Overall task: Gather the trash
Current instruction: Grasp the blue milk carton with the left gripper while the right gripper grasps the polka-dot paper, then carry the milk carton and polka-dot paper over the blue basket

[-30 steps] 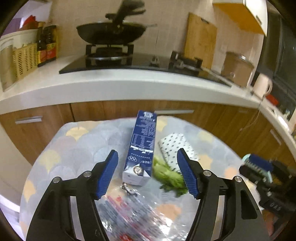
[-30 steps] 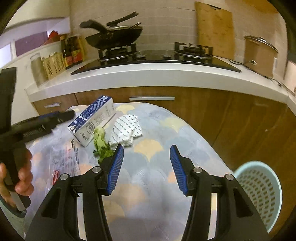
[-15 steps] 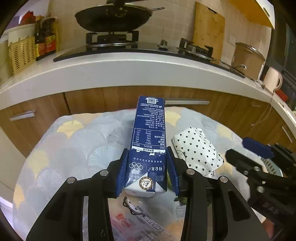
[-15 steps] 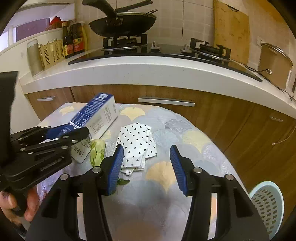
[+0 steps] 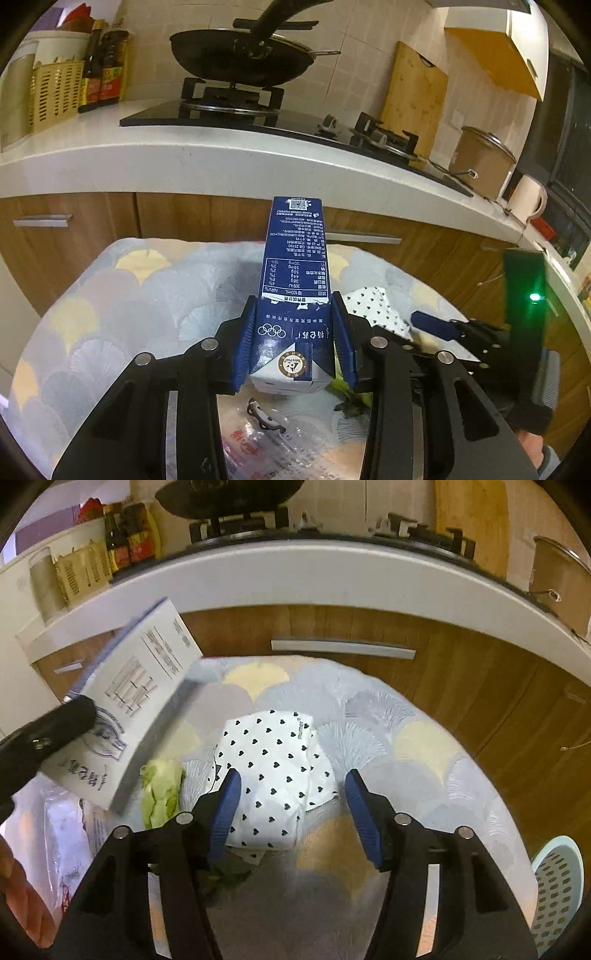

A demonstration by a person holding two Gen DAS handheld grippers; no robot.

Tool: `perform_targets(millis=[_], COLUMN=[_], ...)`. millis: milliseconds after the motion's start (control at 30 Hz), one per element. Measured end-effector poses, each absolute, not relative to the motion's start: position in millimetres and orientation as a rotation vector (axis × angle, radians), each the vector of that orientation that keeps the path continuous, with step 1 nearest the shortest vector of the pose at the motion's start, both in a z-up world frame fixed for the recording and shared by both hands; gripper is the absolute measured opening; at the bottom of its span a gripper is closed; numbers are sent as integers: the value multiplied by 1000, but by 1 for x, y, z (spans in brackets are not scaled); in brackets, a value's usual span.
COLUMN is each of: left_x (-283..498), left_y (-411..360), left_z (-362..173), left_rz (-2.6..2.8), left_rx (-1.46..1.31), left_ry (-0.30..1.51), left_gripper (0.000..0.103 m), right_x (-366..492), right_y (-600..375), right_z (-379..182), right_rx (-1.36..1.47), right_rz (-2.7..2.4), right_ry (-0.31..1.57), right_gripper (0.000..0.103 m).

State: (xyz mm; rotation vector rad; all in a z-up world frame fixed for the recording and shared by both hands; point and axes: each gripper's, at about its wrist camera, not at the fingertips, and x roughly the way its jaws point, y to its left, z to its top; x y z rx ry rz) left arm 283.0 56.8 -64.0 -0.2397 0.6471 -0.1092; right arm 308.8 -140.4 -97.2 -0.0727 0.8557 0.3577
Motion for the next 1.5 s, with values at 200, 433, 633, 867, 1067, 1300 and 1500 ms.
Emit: perform_targets(millis=[200,433,633,867,1067,1300,1500], left_x=[281,277,260,234,216,205,203], left_y=[54,51,31,-17,-73,-144,-192], left_z=[-63,-56,-35,-22,-26,-36,-45], left_rz=[-129,-143,-197,-277,-378,-493,-556], left_rx=[-244,-239,-232,-207,-182,-142,-105], left_ry=[639,620,587,577,594,626,658], left_gripper=[36,36,36,36,36,36,36], right_x=[301,280,254,224,194,165,152], right_y=[-126,-147,-190,-253,-310,-383,-430], right_z=[-98,-77,-46,-25,-23,-36,-52], right_rx=[-145,-89,-60,28,80,140,185], right_rz=[377,367,322,272,196,94,33], right_ry=[845,779,713,680,672,691,716], right_gripper=[31,8,5,5,5,5,5])
